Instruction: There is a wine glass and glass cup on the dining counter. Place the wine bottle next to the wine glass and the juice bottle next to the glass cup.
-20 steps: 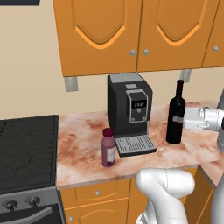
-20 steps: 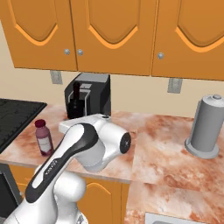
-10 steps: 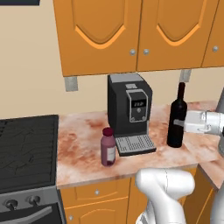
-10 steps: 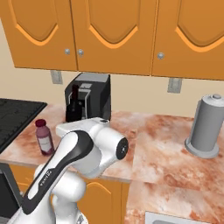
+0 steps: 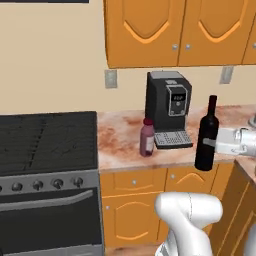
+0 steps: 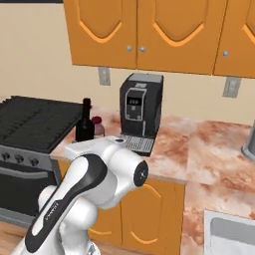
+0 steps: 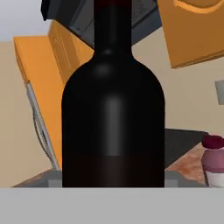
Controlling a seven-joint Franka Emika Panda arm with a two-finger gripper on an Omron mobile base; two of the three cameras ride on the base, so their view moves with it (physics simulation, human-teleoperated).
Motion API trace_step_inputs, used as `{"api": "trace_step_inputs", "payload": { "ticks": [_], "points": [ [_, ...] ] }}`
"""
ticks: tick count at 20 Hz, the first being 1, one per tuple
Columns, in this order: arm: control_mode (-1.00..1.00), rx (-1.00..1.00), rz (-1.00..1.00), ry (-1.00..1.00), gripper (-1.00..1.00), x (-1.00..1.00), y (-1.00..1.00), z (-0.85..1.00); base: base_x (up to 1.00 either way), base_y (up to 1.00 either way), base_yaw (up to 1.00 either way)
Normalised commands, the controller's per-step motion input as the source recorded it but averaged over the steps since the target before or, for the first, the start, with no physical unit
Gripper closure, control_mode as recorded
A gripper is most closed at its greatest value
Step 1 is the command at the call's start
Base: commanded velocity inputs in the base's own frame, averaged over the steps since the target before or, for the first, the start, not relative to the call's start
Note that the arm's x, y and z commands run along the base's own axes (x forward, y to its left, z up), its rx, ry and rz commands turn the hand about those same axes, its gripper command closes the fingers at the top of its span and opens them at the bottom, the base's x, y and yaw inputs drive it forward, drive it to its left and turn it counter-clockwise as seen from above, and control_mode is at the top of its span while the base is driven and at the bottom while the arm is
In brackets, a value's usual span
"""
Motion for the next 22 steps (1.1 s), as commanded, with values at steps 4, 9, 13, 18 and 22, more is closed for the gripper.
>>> {"api": "trace_step_inputs", "payload": {
  "ticks": [4, 9, 13, 18, 22],
  "points": [
    [1.0, 0.0, 0.0, 0.0, 1.0, 0.0, 0.0, 0.0, -0.09, 0.92, 0.51],
    [1.0, 0.0, 0.0, 0.0, 1.0, 0.0, 0.0, 0.0, -0.04, 0.38, 0.66],
    [1.0, 0.0, 0.0, 0.0, 1.0, 0.0, 0.0, 0.0, 0.0, 0.31, 0.69],
    [1.0, 0.0, 0.0, 0.0, 1.0, 0.0, 0.0, 0.0, 0.0, 0.21, 0.67],
    [1.0, 0.0, 0.0, 0.0, 1.0, 0.0, 0.0, 0.0, 0.0, 0.12, 0.66]
  ]
}}
